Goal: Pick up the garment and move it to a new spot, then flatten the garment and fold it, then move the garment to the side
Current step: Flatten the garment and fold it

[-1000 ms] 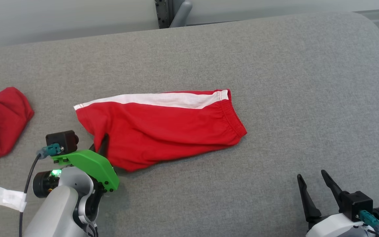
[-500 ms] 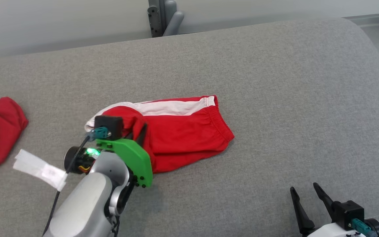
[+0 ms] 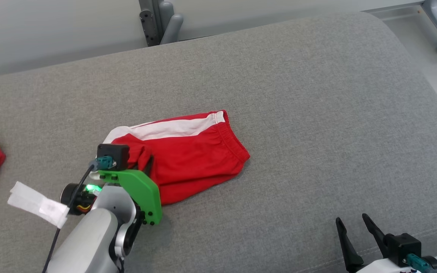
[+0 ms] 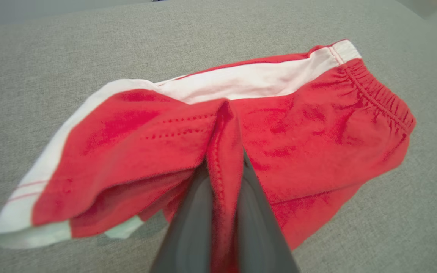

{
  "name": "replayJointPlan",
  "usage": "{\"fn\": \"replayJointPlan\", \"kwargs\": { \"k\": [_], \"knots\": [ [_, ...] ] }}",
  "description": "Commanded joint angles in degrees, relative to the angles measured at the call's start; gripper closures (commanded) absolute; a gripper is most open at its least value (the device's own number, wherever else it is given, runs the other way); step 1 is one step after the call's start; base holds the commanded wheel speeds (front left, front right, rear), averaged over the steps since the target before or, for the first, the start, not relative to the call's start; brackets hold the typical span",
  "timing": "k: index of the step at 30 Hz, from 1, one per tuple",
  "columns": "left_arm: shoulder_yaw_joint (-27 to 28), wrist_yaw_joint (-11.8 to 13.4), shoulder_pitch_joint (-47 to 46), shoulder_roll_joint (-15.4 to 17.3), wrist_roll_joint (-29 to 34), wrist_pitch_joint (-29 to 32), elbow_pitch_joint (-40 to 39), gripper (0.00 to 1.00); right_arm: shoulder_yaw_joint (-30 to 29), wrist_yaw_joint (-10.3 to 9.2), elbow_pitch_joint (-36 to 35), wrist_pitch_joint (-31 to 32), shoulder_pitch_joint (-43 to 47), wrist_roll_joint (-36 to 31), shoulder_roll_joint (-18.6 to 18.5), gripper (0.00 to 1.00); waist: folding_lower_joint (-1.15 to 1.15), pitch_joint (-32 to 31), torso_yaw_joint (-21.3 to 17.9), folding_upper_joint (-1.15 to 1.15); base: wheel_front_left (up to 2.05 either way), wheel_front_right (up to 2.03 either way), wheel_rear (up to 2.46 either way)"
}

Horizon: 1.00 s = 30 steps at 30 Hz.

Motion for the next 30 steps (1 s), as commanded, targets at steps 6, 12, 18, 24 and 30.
{"fn": "replayJointPlan", "kwargs": {
  "k": [6, 12, 18, 24, 30],
  "knots": [
    [0.9, 1.0, 4.4, 2.5, -0.7, -1.2, -1.3, 1.0, -0.7, -0.01, 0.0, -0.2, 1.0, 0.0, -0.1, 0.0, 0.0, -0.5, 2.0, 0.32, 0.0, 0.0, 0.0],
    [1.4, 1.6, 7.0, 3.2, -1.5, -2.1, -1.6, 1.0, -0.9, -0.01, 0.1, -0.2, 0.9, 0.1, -0.6, 0.0, 0.0, -1.1, 4.1, 0.32, 0.0, 0.0, 0.0],
    [2.3, 1.8, 8.8, 3.3, -2.5, -3.5, -0.5, 1.0, -0.8, -0.01, 0.4, -0.2, 1.4, 0.2, -1.1, 0.0, 0.0, -1.8, 5.6, 0.32, 0.0, 0.0, 0.0],
    [3.2, 1.9, 10.4, 3.9, -3.9, -4.2, 0.8, 1.0, -0.7, -0.01, 0.7, -0.2, 2.1, 0.4, -1.4, 0.0, 0.0, -2.8, 6.4, 0.32, 0.0, 0.0, 0.0],
    [4.6, 1.7, 13.1, 4.6, -6.0, -5.3, 1.9, 1.0, -0.8, -0.01, 1.1, -0.2, 2.9, 0.6, -1.7, 0.0, 0.0, -4.0, 6.5, 0.32, 0.0, 0.0, 0.0]
  ]
}}
